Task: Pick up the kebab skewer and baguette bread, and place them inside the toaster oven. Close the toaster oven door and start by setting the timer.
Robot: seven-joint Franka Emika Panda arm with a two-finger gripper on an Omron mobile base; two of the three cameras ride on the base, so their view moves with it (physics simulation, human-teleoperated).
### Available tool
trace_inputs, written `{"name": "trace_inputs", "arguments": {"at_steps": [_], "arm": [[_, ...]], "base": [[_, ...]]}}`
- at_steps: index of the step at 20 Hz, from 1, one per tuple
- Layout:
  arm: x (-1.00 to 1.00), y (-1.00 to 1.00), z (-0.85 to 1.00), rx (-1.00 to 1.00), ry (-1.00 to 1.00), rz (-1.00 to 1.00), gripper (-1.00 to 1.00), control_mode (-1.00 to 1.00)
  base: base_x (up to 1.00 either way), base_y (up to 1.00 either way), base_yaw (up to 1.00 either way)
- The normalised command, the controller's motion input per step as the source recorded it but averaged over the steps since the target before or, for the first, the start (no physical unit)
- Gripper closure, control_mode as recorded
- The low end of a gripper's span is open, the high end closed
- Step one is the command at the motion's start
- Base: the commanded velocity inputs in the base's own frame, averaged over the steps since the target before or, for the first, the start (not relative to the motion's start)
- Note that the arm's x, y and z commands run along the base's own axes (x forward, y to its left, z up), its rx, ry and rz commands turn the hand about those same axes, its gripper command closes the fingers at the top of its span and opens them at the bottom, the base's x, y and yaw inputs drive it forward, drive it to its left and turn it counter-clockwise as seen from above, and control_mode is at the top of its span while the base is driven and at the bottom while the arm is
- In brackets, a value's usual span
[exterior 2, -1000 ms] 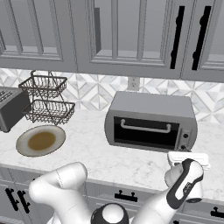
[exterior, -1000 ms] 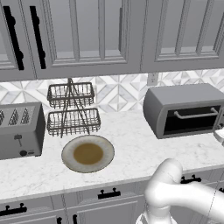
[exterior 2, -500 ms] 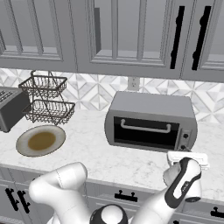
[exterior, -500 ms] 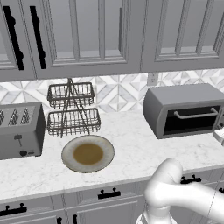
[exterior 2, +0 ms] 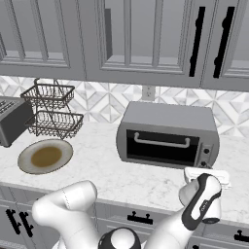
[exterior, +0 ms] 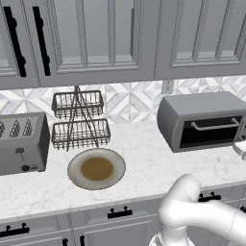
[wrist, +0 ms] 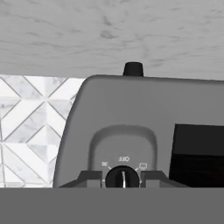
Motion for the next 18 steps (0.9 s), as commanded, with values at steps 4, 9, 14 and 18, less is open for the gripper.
{"name": "trace_inputs", "arguments": {"at_steps": [4,9,14,18], "arm": [[0.00,0.00,0.17,0.26,0.00,0.00,1.00,-1.00],[0.03,0.00,0.15,0.39,0.00,0.00,1.00,-1.00],[0.05,0.00,0.27,0.42,0.00,0.00,1.00,-1.00],[0.00,0.00,0.29,0.45,0.00,0.00,1.00,-1.00]], "base": [[0.00,0.00,0.00],[0.00,0.00,0.00],[0.00,0.00,0.00],[0.00,0.00,0.00]]}}
